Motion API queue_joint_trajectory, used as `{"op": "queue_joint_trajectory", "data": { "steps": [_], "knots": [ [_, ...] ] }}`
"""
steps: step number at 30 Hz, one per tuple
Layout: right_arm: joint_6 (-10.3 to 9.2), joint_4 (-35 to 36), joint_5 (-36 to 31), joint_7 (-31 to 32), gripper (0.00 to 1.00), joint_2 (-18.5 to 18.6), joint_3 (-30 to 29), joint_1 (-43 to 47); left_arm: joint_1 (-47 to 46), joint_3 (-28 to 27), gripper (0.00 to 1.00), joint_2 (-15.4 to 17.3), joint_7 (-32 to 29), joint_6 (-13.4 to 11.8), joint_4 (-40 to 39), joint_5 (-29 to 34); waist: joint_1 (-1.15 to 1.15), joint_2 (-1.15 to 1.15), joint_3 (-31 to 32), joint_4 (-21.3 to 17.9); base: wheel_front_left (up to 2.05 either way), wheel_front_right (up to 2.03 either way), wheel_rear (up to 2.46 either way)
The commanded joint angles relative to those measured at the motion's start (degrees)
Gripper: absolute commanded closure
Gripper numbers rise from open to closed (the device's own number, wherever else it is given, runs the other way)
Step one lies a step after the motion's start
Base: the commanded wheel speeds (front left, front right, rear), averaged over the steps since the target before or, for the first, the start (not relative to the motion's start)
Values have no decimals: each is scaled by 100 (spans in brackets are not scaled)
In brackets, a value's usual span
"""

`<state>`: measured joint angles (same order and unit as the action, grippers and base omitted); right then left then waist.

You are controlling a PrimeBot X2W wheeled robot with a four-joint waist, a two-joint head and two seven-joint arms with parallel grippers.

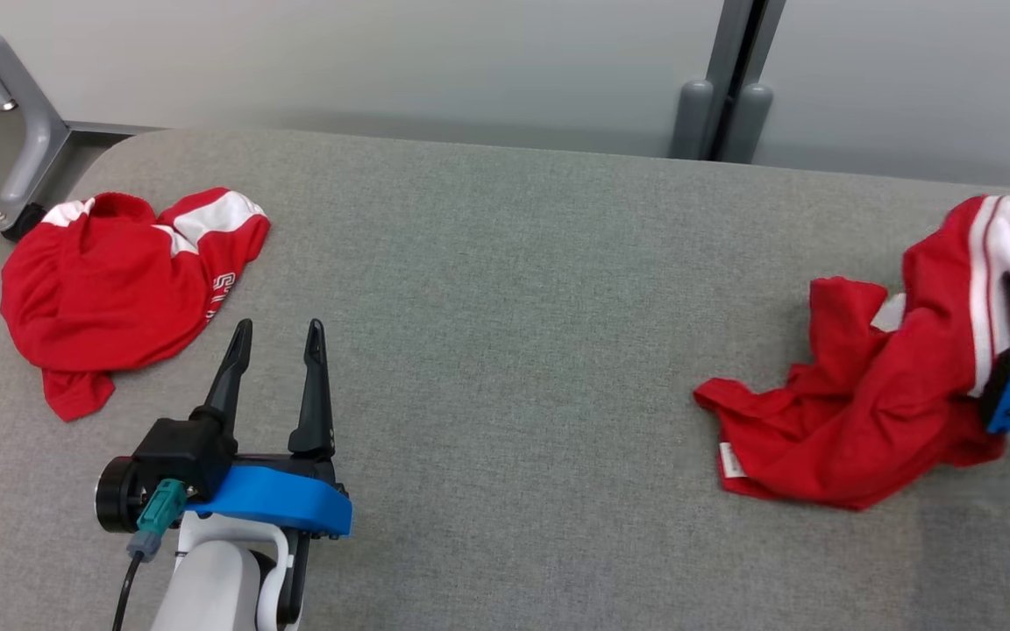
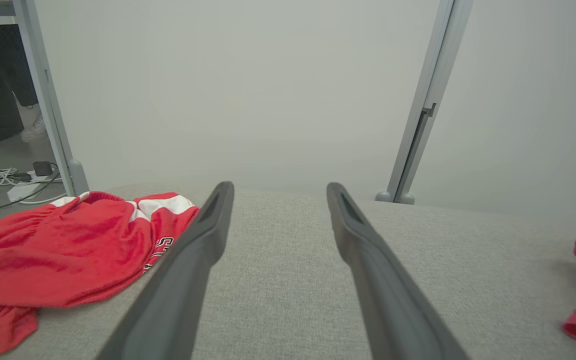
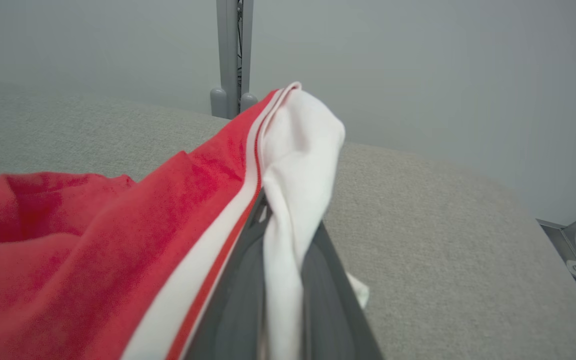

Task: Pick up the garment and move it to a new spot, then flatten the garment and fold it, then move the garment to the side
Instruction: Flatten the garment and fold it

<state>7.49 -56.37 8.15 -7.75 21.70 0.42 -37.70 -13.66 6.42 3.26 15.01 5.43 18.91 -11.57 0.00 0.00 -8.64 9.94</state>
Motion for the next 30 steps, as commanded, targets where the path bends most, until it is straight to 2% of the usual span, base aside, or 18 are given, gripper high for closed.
{"op": "queue_joint_trajectory", "data": {
  "steps": [1,5,11,21,24,25,30],
  "knots": [
    [2,80,-17,-101,100,137,-83,-140,70,-22,0,-5,25,15,-8,31,0,0,54,-64,0,0,0],
    [2,382,-140,-243,100,277,-286,-192,119,-80,0,-13,25,24,-14,55,0,0,168,-154,0,0,0],
    [2,1032,-287,-200,100,-108,7,-112,187,-133,0,-18,22,42,-10,59,0,0,359,-181,0,0,0],
    [2,2033,-162,80,100,-1111,1268,189,306,-144,0,-28,21,33,-86,60,0,0,417,55,0,0,0],
    [2,2130,-105,104,100,-1420,1722,325,324,-156,0,-30,21,19,-96,34,0,0,376,148,0,0,0],
    [2,2104,-68,99,100,-1578,2033,428,322,-147,0,-32,21,16,-98,19,0,0,340,210,0,0,0],
    [2,1906,82,-30,100,-1835,2869,769,332,-101,0,-36,21,-13,-87,-6,0,0,289,316,0,0,0]
  ]
}}
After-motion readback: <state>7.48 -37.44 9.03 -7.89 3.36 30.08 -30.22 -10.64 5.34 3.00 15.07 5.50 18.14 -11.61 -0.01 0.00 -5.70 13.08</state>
